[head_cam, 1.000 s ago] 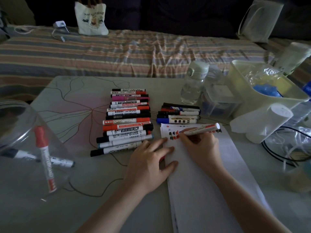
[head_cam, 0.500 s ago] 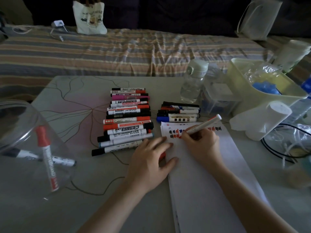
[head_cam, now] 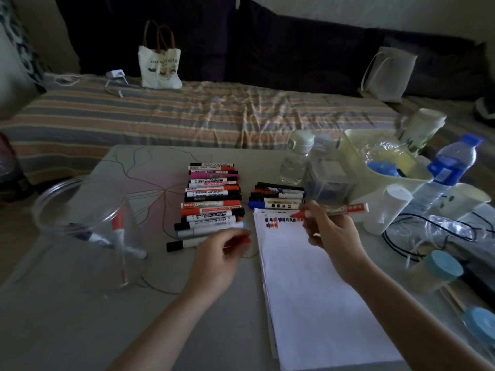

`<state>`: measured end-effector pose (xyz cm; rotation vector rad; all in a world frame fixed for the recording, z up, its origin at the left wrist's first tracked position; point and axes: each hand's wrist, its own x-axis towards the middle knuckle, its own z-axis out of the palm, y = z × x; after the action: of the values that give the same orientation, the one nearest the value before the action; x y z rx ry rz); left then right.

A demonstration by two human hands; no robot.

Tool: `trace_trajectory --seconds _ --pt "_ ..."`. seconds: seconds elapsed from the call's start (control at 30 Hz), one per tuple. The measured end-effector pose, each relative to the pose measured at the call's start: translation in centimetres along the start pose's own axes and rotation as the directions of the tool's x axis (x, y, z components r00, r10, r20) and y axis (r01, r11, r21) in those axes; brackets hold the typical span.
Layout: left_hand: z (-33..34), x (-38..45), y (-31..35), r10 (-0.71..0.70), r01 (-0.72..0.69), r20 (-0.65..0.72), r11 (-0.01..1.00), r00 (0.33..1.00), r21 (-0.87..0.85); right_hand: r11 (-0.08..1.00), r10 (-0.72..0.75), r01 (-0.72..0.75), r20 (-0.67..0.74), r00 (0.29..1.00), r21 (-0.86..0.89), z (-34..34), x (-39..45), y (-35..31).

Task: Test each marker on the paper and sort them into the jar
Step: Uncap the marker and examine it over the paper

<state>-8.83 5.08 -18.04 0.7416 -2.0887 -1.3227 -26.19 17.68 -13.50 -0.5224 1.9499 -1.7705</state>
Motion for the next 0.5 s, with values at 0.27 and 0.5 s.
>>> trace_trajectory --seconds 0.27,0.5 --pt "-2.4 -4.3 2.9 -0.291 0.219 -0.059 0.826 0.955 -0.520 0.987 -0.017 0.001 0.101 0.995 0.159 0.8 -8.7 -2.2" --pt "-2.5 -5.8 3.4 -0.498 0.309 0.021 0.503 0.867 -0.808 0.988 -0.054 0.029 0.163 0.985 0.154 2.6 -11.7 -0.6"
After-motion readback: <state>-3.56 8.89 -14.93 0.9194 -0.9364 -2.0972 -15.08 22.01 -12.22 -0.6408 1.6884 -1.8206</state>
